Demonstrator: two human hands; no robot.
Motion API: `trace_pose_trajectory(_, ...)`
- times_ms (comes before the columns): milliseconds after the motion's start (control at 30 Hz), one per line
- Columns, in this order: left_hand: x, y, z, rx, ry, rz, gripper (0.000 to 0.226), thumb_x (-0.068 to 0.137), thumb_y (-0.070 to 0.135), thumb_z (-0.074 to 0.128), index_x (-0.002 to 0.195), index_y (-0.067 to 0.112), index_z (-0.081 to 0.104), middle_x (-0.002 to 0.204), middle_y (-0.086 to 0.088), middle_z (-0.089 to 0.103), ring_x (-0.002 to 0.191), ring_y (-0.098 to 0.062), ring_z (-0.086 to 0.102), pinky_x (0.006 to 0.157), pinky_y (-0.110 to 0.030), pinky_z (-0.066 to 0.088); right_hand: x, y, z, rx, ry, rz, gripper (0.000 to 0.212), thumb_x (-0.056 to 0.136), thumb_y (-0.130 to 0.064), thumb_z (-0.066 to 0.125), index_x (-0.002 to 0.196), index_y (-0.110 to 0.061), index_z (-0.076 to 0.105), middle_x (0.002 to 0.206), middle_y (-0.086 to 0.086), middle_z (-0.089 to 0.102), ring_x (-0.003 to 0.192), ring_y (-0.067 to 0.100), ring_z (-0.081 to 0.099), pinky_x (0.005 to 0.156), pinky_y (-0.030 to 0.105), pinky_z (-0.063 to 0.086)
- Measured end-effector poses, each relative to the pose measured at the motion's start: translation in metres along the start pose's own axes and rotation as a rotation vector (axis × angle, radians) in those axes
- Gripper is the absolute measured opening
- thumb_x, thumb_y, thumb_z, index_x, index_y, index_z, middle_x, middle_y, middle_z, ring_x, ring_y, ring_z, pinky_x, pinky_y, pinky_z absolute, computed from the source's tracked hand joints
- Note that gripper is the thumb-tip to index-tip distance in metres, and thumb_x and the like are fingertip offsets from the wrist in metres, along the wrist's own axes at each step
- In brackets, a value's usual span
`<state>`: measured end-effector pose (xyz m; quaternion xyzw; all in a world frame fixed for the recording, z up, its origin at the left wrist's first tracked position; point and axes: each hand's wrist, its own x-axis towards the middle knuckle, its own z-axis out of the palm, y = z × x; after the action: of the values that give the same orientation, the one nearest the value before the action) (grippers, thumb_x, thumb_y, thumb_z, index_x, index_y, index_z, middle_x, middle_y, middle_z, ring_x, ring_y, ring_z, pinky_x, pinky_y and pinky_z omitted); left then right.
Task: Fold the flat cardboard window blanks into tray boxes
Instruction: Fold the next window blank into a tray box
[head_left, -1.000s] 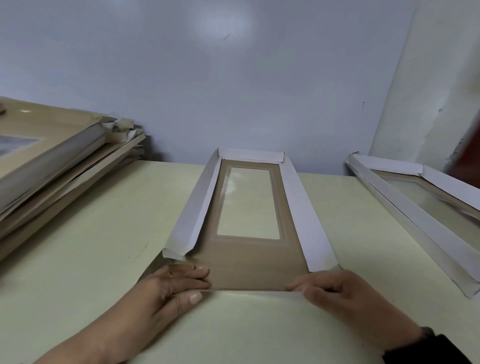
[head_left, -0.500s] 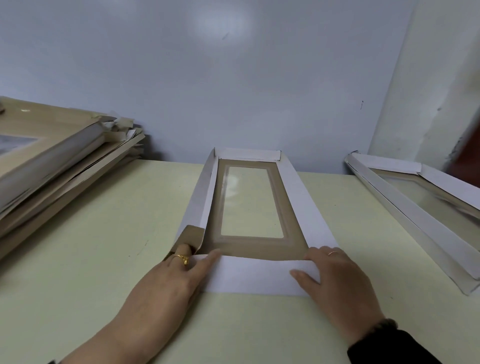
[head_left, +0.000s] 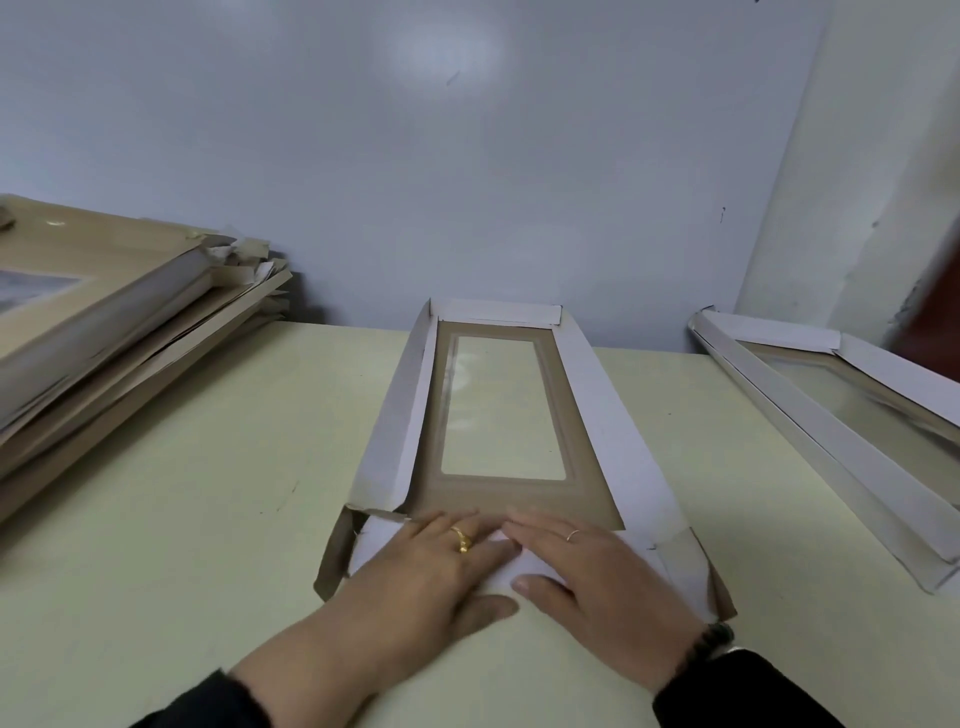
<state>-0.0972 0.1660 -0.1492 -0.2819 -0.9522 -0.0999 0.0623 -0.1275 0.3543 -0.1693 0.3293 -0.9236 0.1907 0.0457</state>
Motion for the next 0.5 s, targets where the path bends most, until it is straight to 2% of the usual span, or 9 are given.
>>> trace_pose_trajectory(33, 0.0, -0.01, 0.004, -0.103, -0.014, -0.038, 0.048, 0.094, 0.049, 0.041, 0.14, 0.037, 0.035, 0.15, 0.02, 0.021, 0.136, 0.004, 0.018, 0.108, -0.011, 0.011, -0.002, 0.004, 0.0, 0.002, -0.032, 0.012, 0.052, 0.094, -0.045, 0.041, 0.143, -0.032, 0.029, 0.148, -0.024, 0.022, 0.135, -0.009, 0.015, 0.112, 0.017, 0.013)
trace_pose_trajectory(100, -0.003, -0.024, 0.004, -0.278, -0.039, -0.121, 0.053, 0.089, 0.046, 0.054, 0.138, 0.039, 0.036, 0.146, 0.027, 0.019, 0.134, 0.011, 0.011, 0.105, -0.003, 0.006, -0.006, 0.011, -0.004, 0.007, -0.075, 0.037, 0.056, 0.092, -0.05, 0.043, 0.143, -0.035, 0.025, 0.144, -0.031, 0.015, 0.135, -0.012, 0.009, 0.113, 0.017, 0.011)
trace_pose_trajectory(200, -0.012, -0.039, 0.0, -0.406, -0.022, -0.215, 0.051, 0.083, 0.037, 0.065, 0.13, 0.038, 0.046, 0.138, 0.03, 0.025, 0.128, 0.016, 0.019, 0.094, 0.008, 0.007, -0.012, 0.023, -0.014, 0.044, -0.069, 0.086, 0.059, 0.087, -0.051, 0.052, 0.14, -0.036, 0.031, 0.135, -0.036, 0.014, 0.132, -0.015, 0.013, 0.109, 0.009, 0.011)
trace_pose_trajectory(300, -0.018, -0.047, -0.003, -0.46, 0.004, -0.254, 0.045, 0.081, 0.032, 0.069, 0.122, 0.038, 0.053, 0.131, 0.031, 0.033, 0.121, 0.019, 0.029, 0.093, 0.007, 0.017, -0.018, 0.031, -0.024, 0.153, -0.053, 0.13, 0.058, 0.08, -0.044, 0.066, 0.133, -0.034, 0.042, 0.129, -0.038, 0.024, 0.123, -0.022, 0.02, 0.099, -0.003, 0.011)
trace_pose_trajectory(400, -0.021, -0.048, -0.006, -0.494, 0.048, -0.25, 0.031, 0.083, 0.029, 0.066, 0.114, 0.031, 0.061, 0.121, 0.024, 0.041, 0.109, 0.018, 0.04, 0.09, 0.001, 0.029, -0.023, 0.036, -0.029, 0.262, 0.034, 0.176, 0.042, 0.075, -0.03, 0.075, 0.114, -0.035, 0.059, 0.12, -0.036, 0.042, 0.109, -0.031, 0.032, 0.09, -0.006, 0.02)
trace_pose_trajectory(500, -0.02, -0.047, -0.01, -0.509, 0.112, -0.233, 0.018, 0.089, 0.03, 0.056, 0.099, 0.023, 0.07, 0.099, 0.01, 0.051, 0.089, 0.001, 0.051, 0.075, -0.007, 0.038, -0.023, 0.038, -0.031, 0.393, 0.175, 0.23, 0.012, 0.076, -0.017, 0.073, 0.082, -0.026, 0.074, 0.097, -0.016, 0.065, 0.097, -0.008, 0.055, 0.082, 0.004, 0.038)
